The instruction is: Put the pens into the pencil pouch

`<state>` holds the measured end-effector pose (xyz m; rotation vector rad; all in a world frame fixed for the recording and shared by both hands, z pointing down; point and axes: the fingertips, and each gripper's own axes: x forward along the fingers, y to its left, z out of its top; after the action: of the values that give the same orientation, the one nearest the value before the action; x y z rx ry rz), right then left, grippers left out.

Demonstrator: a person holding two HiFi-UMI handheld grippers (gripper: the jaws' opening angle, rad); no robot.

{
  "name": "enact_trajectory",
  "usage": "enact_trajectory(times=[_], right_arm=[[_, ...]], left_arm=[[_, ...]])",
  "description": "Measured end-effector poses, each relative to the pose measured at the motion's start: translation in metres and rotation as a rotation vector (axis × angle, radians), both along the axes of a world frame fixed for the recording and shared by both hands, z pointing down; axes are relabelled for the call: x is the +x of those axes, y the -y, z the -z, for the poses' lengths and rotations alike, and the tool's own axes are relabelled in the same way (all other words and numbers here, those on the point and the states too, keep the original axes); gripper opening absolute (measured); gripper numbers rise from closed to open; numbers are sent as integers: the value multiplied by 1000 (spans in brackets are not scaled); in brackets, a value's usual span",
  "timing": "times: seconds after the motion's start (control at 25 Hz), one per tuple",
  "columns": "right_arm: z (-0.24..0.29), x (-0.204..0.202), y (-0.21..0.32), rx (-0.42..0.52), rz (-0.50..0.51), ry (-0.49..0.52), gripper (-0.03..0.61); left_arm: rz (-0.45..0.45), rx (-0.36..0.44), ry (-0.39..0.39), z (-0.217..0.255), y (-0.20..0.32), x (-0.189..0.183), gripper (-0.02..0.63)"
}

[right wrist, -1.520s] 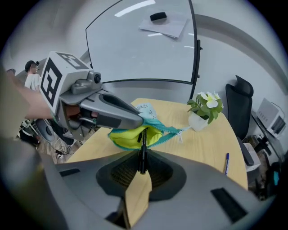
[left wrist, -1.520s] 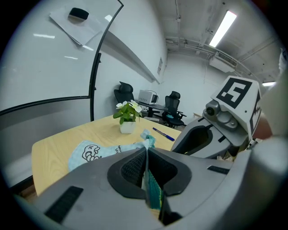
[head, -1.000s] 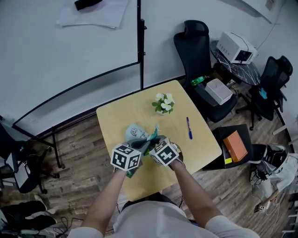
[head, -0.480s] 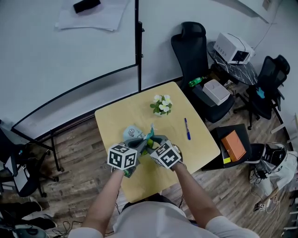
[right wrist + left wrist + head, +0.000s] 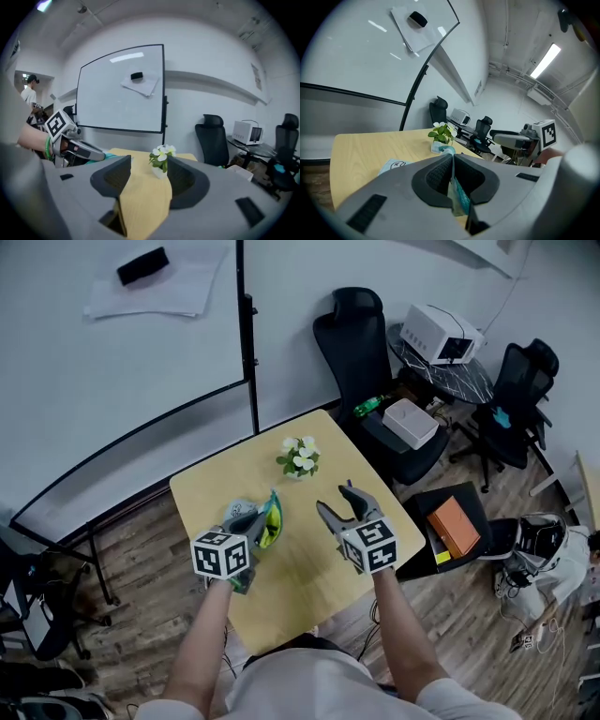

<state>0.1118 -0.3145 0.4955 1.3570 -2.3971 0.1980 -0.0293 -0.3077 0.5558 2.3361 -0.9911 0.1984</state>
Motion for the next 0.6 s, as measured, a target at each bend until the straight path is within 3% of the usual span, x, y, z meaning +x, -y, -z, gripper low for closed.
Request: enact_trajectory(times=[0.32, 0.6], right_arm=[[16, 67, 9, 46, -170, 12, 244], [-40, 100, 18, -75, -244, -24, 241]], left_arm=[[39, 17, 6, 4, 10, -7, 20], [48, 35, 26, 5, 13, -3, 20]])
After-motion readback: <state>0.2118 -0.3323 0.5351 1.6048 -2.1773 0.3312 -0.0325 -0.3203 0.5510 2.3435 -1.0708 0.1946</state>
